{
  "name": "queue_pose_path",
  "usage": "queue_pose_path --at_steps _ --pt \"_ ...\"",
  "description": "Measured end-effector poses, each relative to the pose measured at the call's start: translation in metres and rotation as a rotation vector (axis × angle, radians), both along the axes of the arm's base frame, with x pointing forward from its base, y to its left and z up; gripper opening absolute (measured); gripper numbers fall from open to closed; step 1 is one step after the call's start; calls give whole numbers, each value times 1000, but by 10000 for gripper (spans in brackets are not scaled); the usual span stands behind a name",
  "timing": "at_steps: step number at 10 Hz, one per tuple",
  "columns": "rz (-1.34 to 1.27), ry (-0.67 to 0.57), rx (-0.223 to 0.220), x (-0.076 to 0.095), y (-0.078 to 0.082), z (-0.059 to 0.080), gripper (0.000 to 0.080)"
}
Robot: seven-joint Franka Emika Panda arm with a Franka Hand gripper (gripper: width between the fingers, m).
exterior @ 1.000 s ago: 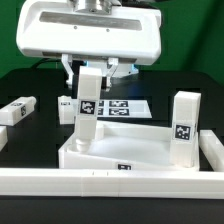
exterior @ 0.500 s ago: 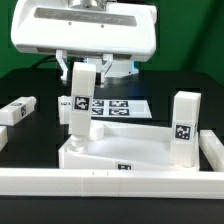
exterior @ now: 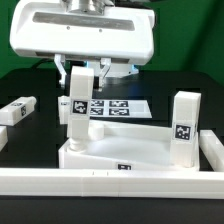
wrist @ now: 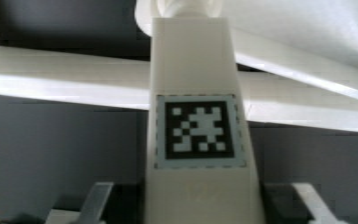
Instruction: Assemble desk
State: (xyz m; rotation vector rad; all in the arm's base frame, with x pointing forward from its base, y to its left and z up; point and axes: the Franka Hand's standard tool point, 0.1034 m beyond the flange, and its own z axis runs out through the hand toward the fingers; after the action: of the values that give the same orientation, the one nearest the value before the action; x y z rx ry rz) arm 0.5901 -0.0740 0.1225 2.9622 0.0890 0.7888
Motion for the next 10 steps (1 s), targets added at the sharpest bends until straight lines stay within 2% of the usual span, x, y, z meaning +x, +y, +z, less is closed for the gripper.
queue_pose_path --at_steps 5,10 --pt "-1 8 -2 -3 1 -10 290" --pt "-15 -63 -45 3 -3 -11 290"
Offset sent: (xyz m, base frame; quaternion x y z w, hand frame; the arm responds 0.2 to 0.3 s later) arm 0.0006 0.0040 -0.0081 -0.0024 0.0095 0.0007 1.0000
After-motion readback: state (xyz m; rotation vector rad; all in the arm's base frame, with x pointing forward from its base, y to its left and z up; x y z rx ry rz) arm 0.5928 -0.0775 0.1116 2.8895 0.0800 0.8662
